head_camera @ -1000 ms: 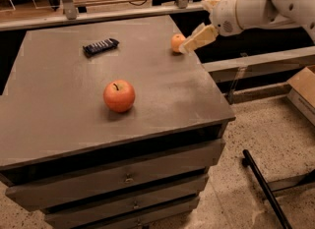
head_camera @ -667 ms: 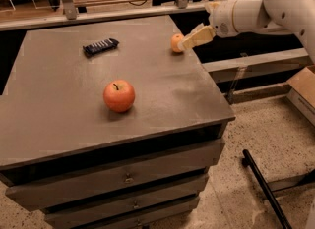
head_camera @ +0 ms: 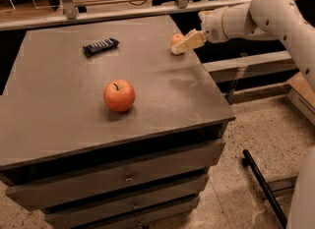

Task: Move orange near apple

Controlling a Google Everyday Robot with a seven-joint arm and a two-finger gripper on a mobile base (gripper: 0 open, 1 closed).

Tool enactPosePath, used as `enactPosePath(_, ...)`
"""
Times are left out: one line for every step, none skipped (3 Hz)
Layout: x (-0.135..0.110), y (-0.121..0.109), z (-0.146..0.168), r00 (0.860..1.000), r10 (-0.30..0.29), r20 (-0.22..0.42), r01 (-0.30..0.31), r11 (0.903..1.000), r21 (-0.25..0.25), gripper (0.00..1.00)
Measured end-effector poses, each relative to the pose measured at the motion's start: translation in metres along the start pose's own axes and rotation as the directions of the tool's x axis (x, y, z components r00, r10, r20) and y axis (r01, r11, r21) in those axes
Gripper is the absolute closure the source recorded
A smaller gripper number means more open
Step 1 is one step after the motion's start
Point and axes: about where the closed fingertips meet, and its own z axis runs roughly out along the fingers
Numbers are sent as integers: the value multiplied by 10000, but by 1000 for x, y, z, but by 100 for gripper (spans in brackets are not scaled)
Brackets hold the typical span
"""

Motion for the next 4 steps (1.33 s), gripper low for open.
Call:
enactPosePath(9, 5, 15, 9996, 212, -183, -216, 9995, -217, 0)
enactPosePath(16, 8, 25, 9990, 350, -275, -360, 9987, -370, 15)
enactPosePath(19, 11, 33, 9984, 348, -443, -373, 9977, -566, 38)
enactPosePath(21, 14, 38, 9979, 298, -570, -341, 9965, -759, 62)
